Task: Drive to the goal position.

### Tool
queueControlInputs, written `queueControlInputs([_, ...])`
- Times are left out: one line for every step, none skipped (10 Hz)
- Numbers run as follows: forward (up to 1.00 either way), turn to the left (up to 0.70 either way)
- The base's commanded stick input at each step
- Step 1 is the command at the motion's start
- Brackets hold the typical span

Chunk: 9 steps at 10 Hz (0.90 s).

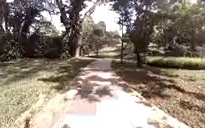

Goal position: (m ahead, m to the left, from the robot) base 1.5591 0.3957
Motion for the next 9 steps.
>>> queueControlInputs([0.70,0.00])
queueControlInputs([0.70,0.00])
queueControlInputs([0.70,0.00])
queueControlInputs([0.70,0.12])
queueControlInputs([0.70,0.27])
queueControlInputs([0.70,0.27])
queueControlInputs([0.70,0.27])
queueControlInputs([0.70,0.27])
queueControlInputs([0.70,0.27])
